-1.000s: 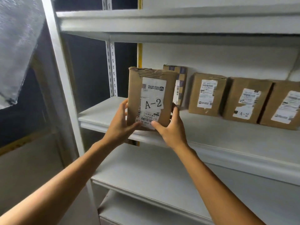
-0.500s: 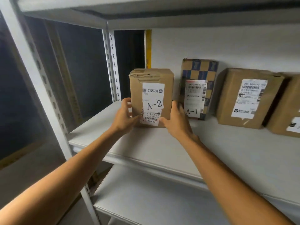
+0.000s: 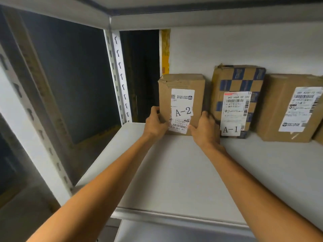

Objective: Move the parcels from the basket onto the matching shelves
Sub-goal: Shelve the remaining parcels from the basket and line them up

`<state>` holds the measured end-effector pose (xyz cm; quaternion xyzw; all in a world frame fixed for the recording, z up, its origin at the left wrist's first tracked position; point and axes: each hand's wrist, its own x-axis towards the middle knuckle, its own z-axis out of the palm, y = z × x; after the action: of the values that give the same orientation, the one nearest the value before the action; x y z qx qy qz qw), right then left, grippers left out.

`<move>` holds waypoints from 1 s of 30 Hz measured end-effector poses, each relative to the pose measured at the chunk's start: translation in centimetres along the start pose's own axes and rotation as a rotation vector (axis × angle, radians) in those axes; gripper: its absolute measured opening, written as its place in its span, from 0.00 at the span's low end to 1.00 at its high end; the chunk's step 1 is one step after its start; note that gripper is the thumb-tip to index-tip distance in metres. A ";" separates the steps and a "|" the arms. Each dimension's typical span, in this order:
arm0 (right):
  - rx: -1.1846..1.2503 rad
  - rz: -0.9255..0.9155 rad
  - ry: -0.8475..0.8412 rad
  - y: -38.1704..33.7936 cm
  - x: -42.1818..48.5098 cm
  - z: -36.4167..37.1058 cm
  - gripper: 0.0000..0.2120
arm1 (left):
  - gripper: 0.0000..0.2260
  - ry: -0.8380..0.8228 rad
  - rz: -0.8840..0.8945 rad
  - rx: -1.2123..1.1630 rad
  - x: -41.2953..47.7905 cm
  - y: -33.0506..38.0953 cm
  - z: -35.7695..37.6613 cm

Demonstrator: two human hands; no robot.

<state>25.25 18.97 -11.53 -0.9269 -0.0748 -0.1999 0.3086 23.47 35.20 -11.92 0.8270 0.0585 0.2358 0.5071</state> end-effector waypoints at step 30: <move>-0.062 0.045 -0.059 14.0 -13.7 -17.8 0.27 | 0.23 -0.665 0.466 0.546 -15.0 12.1 8.3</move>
<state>10.72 -3.18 -11.80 -0.9430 -0.0567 -0.1675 0.2820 12.25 17.60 -9.48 0.9514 -0.2336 0.0424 0.1964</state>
